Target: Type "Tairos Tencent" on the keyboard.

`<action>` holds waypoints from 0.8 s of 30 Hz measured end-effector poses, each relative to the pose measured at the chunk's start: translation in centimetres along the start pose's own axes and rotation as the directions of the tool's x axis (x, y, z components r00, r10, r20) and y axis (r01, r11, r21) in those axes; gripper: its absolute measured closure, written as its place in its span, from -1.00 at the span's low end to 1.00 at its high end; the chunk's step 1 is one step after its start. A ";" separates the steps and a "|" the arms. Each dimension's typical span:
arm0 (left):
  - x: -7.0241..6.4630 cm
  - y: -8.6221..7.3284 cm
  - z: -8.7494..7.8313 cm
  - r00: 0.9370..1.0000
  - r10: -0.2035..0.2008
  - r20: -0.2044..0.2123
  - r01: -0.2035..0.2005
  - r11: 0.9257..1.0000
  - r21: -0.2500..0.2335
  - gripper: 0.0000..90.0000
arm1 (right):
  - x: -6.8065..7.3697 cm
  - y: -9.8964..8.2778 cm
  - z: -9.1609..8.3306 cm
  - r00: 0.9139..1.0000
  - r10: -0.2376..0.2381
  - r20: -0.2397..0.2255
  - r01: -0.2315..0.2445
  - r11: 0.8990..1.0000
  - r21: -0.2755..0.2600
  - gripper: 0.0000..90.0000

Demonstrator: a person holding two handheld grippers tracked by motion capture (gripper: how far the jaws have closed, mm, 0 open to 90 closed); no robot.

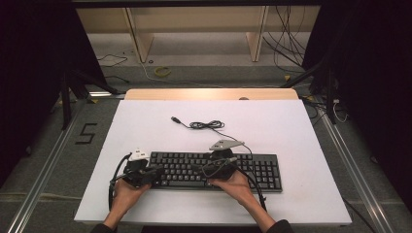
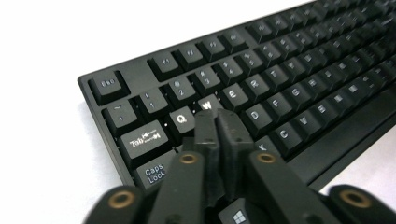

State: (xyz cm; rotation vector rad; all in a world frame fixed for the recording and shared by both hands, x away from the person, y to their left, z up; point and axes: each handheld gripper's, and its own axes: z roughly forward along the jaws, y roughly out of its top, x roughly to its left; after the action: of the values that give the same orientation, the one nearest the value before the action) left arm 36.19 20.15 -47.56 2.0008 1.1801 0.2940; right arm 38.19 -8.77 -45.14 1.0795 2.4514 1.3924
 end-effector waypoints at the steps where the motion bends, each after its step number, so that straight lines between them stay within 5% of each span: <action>1: 0.0 0.0 -0.1 1.000 -0.006 0.003 0.006 1.000 -0.012 0.87 | 0.0 0.0 0.0 1.000 0.003 0.001 -0.003 1.000 0.001 -0.23; 11: -0.2 -0.1 -0.9 0.998 -0.018 0.053 0.021 0.998 -0.056 0.50 | -0.3 0.0 -0.1 1.000 0.001 0.010 -0.001 1.000 -0.002 -0.10; 24: -0.7 -0.4 -1.6 0.995 -0.010 0.100 0.024 0.990 -0.136 -0.04 | -0.7 -0.3 0.2 1.000 -0.011 0.026 0.011 1.000 0.015 0.34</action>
State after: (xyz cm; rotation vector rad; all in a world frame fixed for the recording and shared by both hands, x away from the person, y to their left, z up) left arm 34.70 20.52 -46.66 1.8634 1.0852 0.2577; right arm 38.62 -9.19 -45.62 1.0793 2.4497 1.3497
